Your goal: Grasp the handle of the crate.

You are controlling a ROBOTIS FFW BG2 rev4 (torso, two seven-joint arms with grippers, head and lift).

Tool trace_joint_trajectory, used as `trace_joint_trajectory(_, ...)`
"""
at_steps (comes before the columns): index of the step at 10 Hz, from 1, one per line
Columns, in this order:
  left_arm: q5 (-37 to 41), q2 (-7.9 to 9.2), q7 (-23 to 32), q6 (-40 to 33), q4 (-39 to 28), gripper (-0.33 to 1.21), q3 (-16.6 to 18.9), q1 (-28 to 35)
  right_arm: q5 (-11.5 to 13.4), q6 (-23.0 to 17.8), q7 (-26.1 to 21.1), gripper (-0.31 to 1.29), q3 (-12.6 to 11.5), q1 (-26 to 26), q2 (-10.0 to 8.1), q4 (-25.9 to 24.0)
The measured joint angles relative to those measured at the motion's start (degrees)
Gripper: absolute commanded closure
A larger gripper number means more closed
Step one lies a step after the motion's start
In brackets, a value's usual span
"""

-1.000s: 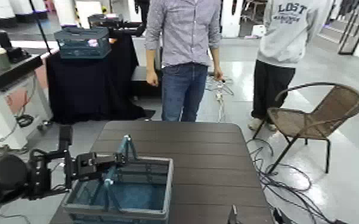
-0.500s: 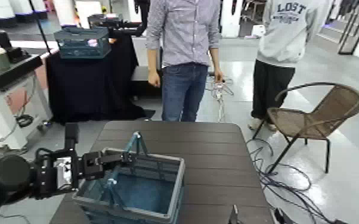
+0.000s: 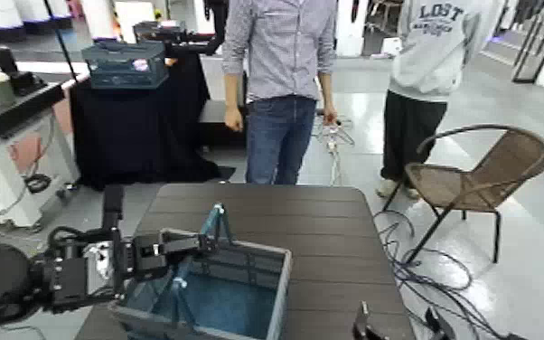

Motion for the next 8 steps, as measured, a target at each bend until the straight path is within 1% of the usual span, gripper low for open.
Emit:
trace_joint_trajectory(1, 1.68, -0.79, 4.85, 1.21, -4.13, 1.20, 3.16, 2.82, 0.13, -0.17, -0.53, 0.15, -0.11, -0.16, -0.01, -0.14)
trace_joint_trajectory(2, 3.28, -1.78, 8.50, 2.05, -7.61, 1.20, 5.66, 5.34, 0.16, -0.33, -0.92, 0.15, -0.15, -0.30, -0.02, -0.24)
trace_joint_trajectory(3, 5.05, -3.28, 10.69, 2.77, -10.71, 1.20, 7.79, 8.19, 0.18, -0.46, -1.30, 0.15, -0.17, -0.45, -0.05, -0.29)
trace_joint_trajectory(4, 6.26, -4.73, 11.55, 3.51, -12.23, 1.20, 8.71, 10.30, 0.24, -0.52, -1.60, 0.15, -0.18, -0.55, -0.08, -0.31)
trace_joint_trajectory(6, 9.00, -7.36, 12.60, 4.19, -13.73, 1.20, 8.85, 13.90, 0.36, -0.48, -1.94, 0.15, -0.18, -0.79, -0.18, -0.39)
trace_joint_trajectory(8, 10.68, -8.86, 13.80, 4.78, -15.54, 1.20, 8.72, 16.03, 0.50, -0.37, -2.51, 0.15, -0.17, -0.94, -0.19, -0.39)
